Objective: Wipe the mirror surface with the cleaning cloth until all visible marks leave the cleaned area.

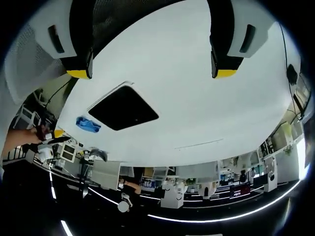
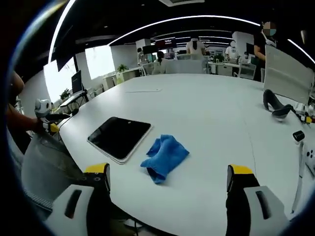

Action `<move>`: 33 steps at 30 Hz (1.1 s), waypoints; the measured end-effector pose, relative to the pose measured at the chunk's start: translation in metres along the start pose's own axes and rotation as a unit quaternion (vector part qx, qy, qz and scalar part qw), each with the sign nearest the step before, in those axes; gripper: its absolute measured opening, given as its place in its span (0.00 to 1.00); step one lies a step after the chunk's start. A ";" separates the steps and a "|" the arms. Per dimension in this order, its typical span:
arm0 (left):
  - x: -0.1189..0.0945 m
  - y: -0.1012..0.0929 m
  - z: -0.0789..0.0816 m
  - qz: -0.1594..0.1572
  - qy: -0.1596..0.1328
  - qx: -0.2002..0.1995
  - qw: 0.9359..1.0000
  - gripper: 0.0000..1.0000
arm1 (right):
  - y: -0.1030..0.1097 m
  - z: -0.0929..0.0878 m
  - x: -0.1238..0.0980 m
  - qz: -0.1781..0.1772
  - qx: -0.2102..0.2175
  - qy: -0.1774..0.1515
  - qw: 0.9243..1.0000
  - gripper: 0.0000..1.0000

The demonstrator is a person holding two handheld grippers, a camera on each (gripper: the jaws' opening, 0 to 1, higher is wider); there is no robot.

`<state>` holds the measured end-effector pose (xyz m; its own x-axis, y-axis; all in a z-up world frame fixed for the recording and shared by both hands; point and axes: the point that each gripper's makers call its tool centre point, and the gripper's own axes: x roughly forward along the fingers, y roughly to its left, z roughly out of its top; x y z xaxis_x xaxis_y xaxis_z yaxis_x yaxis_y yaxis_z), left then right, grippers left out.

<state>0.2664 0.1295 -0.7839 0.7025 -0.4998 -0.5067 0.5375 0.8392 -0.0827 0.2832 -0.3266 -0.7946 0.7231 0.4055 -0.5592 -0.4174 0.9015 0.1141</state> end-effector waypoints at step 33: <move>0.007 0.001 -0.004 -0.006 0.021 0.015 1.000 0.99 | -0.014 -0.003 -0.001 -0.007 0.013 0.008 1.000 0.98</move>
<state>0.2701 0.1279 -0.7912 0.6764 -0.4995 -0.5413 0.5595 0.8264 -0.0634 0.2866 -0.3405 -0.7982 0.7206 0.3901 -0.5732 -0.3926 0.9110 0.1263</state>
